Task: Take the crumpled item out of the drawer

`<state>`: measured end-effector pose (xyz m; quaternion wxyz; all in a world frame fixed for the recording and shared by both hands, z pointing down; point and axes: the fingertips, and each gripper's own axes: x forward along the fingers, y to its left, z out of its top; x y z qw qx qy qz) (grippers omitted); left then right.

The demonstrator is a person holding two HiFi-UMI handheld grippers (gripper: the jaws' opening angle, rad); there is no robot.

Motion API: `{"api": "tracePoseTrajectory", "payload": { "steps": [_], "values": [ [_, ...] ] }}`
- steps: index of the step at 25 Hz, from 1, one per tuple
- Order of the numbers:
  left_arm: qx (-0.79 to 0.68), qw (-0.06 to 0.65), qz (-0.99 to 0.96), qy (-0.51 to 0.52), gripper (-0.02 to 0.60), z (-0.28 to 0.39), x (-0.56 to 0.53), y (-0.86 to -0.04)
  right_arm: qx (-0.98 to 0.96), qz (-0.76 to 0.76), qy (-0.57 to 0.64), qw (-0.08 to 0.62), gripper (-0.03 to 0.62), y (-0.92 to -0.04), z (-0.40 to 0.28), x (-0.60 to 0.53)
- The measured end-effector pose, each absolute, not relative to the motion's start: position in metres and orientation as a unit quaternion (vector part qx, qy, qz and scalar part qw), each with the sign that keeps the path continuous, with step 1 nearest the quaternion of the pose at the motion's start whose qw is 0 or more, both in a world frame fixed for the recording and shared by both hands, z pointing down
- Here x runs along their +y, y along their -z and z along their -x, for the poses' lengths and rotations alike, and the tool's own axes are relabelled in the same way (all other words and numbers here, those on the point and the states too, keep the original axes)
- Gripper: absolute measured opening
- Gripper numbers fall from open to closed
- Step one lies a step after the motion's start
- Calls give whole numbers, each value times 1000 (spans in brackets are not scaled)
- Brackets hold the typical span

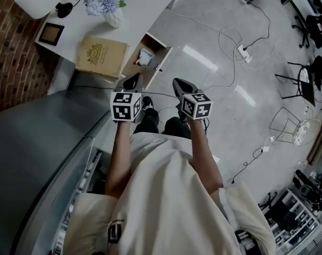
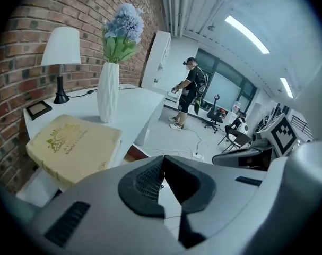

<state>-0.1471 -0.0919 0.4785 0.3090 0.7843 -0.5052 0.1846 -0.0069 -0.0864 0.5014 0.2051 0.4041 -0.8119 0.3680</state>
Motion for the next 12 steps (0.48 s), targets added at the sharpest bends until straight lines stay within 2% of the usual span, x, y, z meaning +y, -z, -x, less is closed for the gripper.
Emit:
{"api": "tracePoseTrajectory", "payload": {
  "steps": [12],
  "values": [
    [-476,325,-785,-228,15,128,-87,-530,-799,-425,-386,179,25,-524,-21,-121]
  ]
}}
